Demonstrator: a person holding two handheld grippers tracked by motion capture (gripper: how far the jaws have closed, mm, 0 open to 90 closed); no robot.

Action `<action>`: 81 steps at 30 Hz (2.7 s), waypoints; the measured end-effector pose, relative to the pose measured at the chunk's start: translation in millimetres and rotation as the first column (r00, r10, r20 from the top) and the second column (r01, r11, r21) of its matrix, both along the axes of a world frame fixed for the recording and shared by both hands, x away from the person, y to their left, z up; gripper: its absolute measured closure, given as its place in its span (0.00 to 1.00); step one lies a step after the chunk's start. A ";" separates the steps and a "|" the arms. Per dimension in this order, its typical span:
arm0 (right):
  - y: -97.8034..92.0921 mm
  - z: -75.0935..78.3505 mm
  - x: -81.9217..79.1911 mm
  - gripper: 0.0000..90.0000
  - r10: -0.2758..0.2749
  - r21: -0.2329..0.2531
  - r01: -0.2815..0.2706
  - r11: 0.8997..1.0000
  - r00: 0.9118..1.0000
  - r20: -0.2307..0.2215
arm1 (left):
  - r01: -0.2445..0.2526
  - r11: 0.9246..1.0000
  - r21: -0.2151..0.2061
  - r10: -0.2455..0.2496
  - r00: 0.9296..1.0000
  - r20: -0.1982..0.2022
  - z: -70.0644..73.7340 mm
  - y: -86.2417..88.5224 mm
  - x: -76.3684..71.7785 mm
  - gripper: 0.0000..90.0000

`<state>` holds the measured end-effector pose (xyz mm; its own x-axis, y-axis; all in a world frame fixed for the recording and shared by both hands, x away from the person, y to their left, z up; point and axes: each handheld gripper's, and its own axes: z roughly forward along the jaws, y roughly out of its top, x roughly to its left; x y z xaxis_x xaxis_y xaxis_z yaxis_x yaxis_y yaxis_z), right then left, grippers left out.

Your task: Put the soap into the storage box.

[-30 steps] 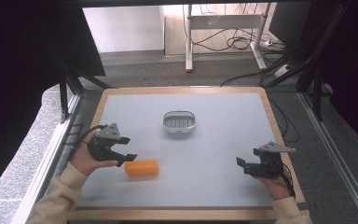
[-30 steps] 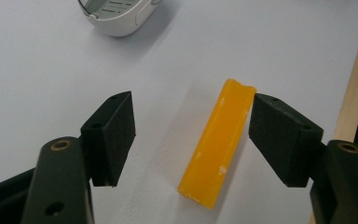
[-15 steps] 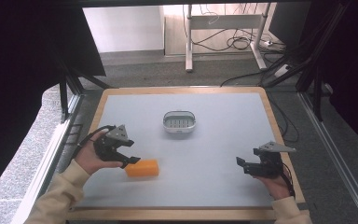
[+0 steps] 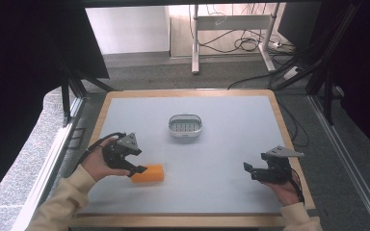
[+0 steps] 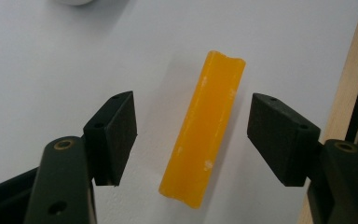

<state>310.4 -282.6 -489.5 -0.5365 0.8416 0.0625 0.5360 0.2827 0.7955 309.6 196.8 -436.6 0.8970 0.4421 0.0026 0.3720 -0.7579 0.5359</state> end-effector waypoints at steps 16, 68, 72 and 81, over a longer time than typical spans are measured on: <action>-1.3 -2.6 1.4 0.20 -0.019 -0.015 0.018 1.000 1.000 -0.016 | 0.075 0.993 0.094 -0.068 0.995 -0.070 -23.0 -19.4 2.2 0.36; -3.2 -3.9 2.6 0.20 -0.024 -0.025 0.024 0.999 1.000 -0.019 | 0.147 0.972 0.186 -0.121 0.982 -0.142 -39.3 -25.4 18.6 0.69; -3.2 -3.9 2.6 0.20 -0.024 -0.023 0.023 0.999 1.000 -0.019 | 0.138 0.974 0.181 -0.114 0.984 -0.137 -37.3 -25.3 18.6 0.69; -2.4 -4.3 2.8 0.20 -0.024 -0.024 0.023 0.999 1.000 -0.020 | 0.133 0.976 0.169 -0.112 0.985 -0.131 -32.6 -26.0 20.4 0.69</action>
